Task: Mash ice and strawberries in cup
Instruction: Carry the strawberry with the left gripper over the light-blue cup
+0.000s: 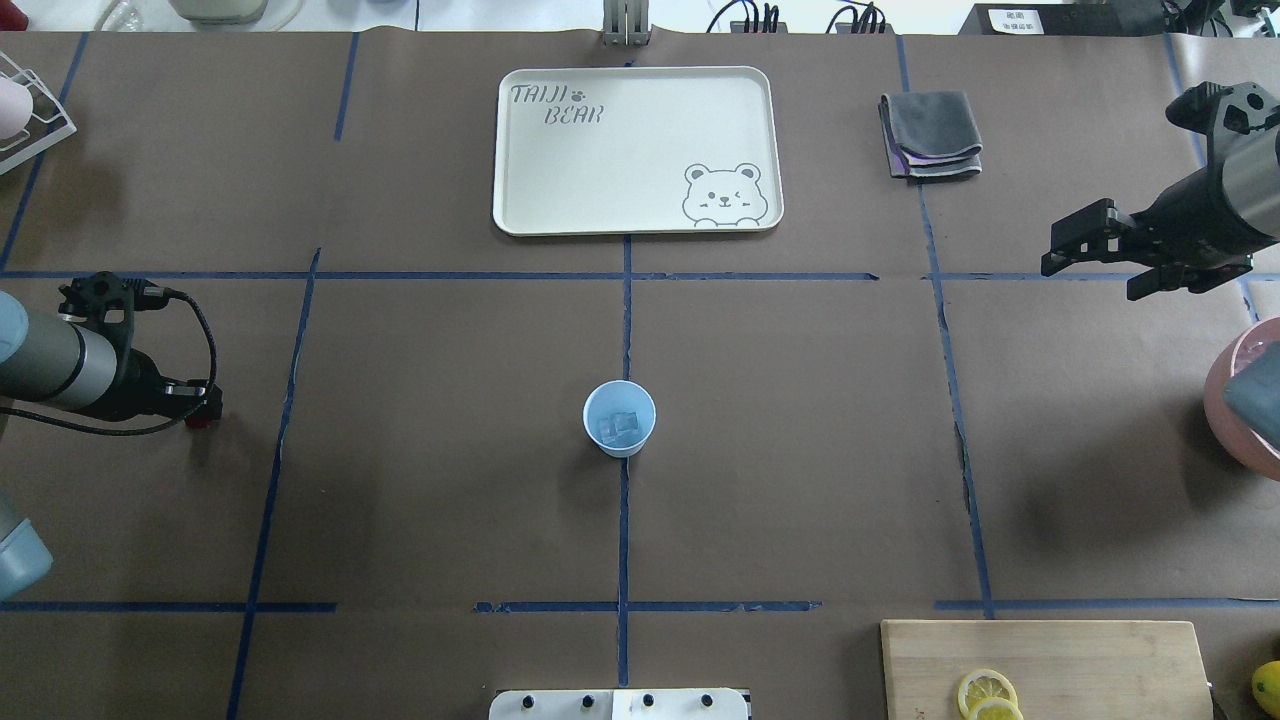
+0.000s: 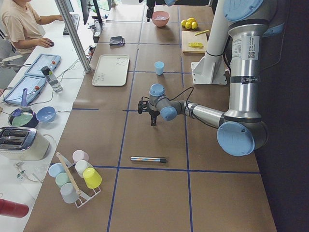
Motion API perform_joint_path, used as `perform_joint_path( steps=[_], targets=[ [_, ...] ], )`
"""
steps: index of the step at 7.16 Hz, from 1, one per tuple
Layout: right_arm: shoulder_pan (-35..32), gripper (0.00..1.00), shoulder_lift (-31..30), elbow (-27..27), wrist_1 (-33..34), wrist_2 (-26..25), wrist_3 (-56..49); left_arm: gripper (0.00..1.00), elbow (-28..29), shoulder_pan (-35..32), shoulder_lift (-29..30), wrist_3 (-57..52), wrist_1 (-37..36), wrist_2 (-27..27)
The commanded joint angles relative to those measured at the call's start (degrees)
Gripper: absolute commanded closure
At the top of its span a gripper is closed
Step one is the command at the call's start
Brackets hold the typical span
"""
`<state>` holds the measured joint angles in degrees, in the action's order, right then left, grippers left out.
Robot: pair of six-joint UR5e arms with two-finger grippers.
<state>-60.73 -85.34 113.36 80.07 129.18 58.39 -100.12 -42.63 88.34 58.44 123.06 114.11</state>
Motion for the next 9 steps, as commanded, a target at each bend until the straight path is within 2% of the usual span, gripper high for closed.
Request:
perform_joint_path(
  steps=[1, 2, 3, 4, 5, 6, 7, 8, 9],
  targets=[
    [0.0, 0.0, 0.17, -0.07, 0.0, 0.1, -0.03, 1.0, -3.13, 0.0, 0.52, 0.53, -0.1, 0.32],
    [0.0, 0.0, 0.43, 0.02, 0.0, 0.19, 0.06, 1.0, -6.98, 0.09, 1.48, 2.27, -0.19, 1.54],
    [0.0, 0.0, 0.35, 0.02, 0.0, 0.19, 0.06, 1.0, -9.36, 0.09, 5.66, 8.12, -0.53, 3.38],
    [0.0, 0.0, 0.34, 0.02, 0.0, 0.19, -0.03, 1.0, -9.56, 1.48, 12.23, 15.31, -0.71, 3.49],
    [-0.17, 0.0, 0.26, 0.02, 0.0, 0.28, -0.03, 1.0, -8.52, 7.5, 19.08, 21.3, -1.41, 2.97],
    [-0.7, 0.0, 0.08, 0.02, 0.0, 1.24, -0.03, 1.0, -8.07, 11.12, 27.5, 25.8, -8.9, -0.08],
    [-1.14, 0.0, 0.08, 0.02, 0.0, 1.68, -0.03, 1.0, -6.07, 15.77, 35.16, 26.37, -14.46, -6.46],
    [-1.32, 0.0, 0.08, 0.02, 0.0, 1.86, -0.03, 1.0, -4.4, 18.17, 38.45, 26.89, -14.77, -9.83],
    [-1.32, 0.0, -0.09, 0.11, 0.0, 1.78, -0.03, 1.0, -3.86, 18.19, 38.31, 26.55, -14.6, -10.04]
  ],
)
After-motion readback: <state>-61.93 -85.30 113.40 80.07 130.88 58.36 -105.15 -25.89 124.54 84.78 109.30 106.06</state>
